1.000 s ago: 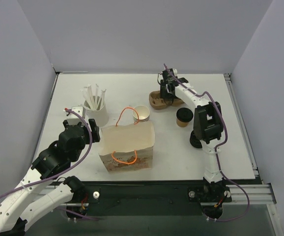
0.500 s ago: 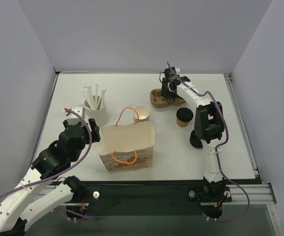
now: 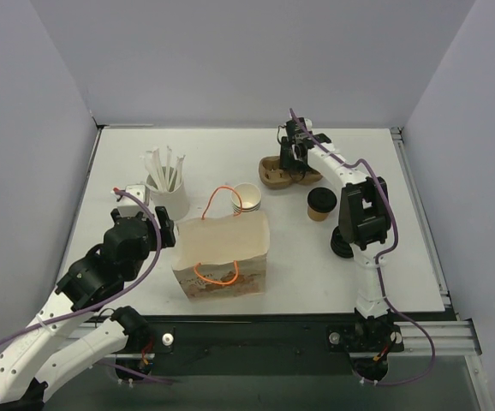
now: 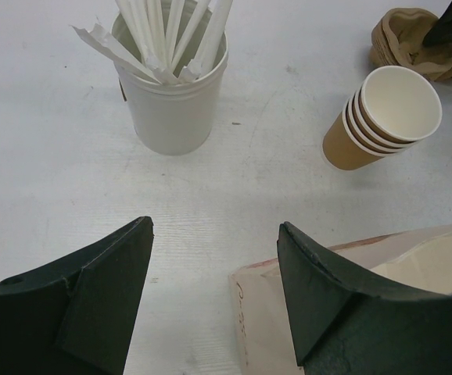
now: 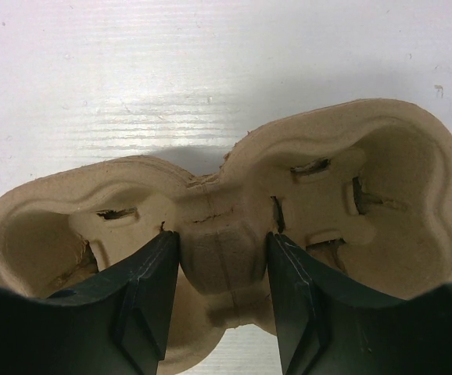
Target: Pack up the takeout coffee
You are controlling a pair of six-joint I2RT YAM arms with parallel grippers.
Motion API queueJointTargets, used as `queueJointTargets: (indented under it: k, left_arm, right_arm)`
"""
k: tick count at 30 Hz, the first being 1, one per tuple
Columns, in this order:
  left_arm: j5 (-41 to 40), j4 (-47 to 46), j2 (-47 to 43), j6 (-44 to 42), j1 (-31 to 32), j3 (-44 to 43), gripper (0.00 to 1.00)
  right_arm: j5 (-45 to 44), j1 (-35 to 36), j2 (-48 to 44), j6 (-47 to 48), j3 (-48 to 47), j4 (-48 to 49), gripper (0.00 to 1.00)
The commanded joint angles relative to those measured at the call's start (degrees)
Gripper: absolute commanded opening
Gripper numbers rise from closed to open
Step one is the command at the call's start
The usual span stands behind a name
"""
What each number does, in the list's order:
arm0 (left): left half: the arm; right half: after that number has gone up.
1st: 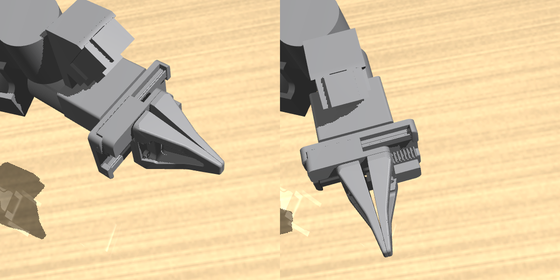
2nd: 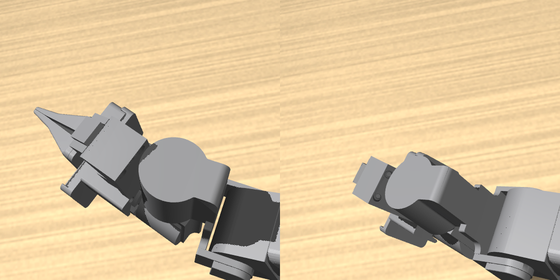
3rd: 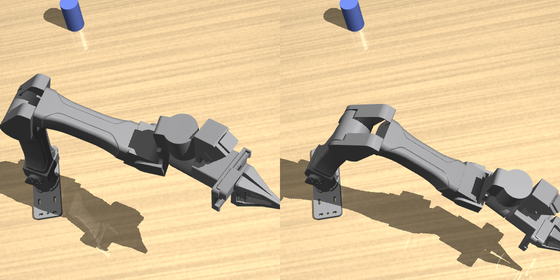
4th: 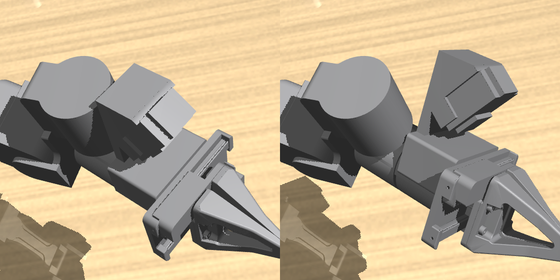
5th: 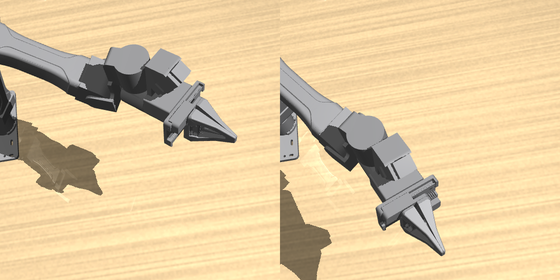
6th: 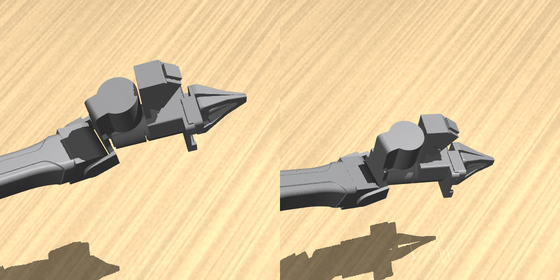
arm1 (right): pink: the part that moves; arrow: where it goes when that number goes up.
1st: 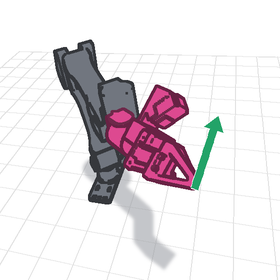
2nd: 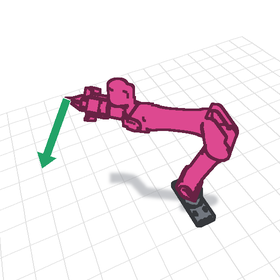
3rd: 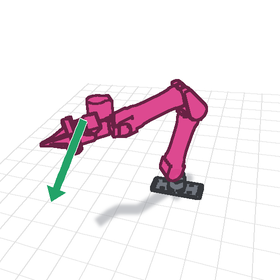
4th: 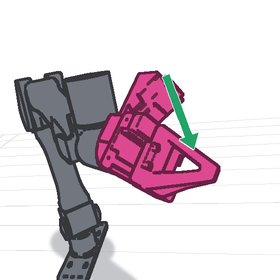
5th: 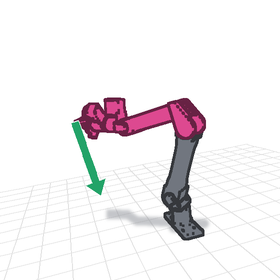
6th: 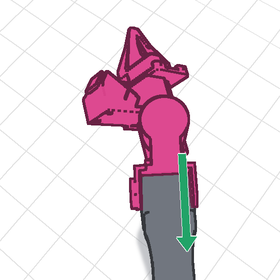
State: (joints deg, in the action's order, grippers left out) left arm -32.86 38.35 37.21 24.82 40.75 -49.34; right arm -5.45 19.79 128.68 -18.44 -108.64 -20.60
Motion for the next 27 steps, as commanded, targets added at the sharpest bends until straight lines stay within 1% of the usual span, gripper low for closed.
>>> queueJointTargets:
  k: [1, 4, 5, 9, 11, 12, 13, 18, 19, 21, 26, 27]
  left_arm:
    - [0.34, -1.26, -0.12, 0.23, -0.23, -0.93, 0.75]
    - [0.52, -1.43, -0.21, 0.41, -0.23, -0.58, 0.75]
    - [0.52, -1.43, -0.3, 0.41, -0.23, -0.58, 0.75]
    - [0.43, -1.52, -0.03, 0.14, -0.23, -0.76, 0.75]
    - [0.43, -1.61, 0.23, -0.03, -0.23, -0.93, 0.75]
    - [0.43, -1.61, 0.4, -0.12, -0.23, -0.93, 0.75]
    - [0.43, -1.78, 0.49, -0.12, -0.23, -1.02, 0.75]
    - [0.34, -1.79, 0.67, -0.38, -0.23, -1.11, 0.75]
    - [0.34, -1.87, 0.76, -0.38, -0.23, -1.02, 0.75]
    - [0.34, -2.05, 0.85, -0.38, -0.23, -1.02, 0.75]
    - [0.34, -2.14, 1.02, -0.47, -0.23, -1.28, 0.75]
    - [0.34, -2.14, 0.93, -0.47, -0.23, -1.28, 0.75]
  right_arm:
    - [0.44, -0.54, -5.28, 0.15, -2.63, 0.12, 0.44]
    - [0.44, -0.54, -4.93, 1.12, -2.8, -0.05, 0.48]
    - [0.44, -0.63, -4.67, 1.38, -2.81, 0.03, 0.48]
    - [1.23, -0.63, -3.79, 2.53, -2.89, -0.14, 0.38]
    - [2.2, -0.72, -3.53, 2.96, -3.15, 0.03, 0.41]
    - [4.03, -0.63, -3.35, 3.05, -3.42, -0.05, 0.45]
    - [4.74, -0.63, -3.0, 3.66, -3.77, -0.05, 0.47]
    - [4.93, -0.81, -3.09, 3.67, -4.65, -0.23, 0.45]
    - [6.49, -0.81, -2.91, 3.67, -4.83, -0.23, 0.45]
    - [6.86, -1.07, -2.74, 3.76, -5.26, -0.67, 0.47]
    - [5.99, -1.07, -2.3, 3.85, -5.27, -1.19, 0.47]
    - [5.63, -0.98, -2.3, 3.59, -5.27, -1.46, 0.51]
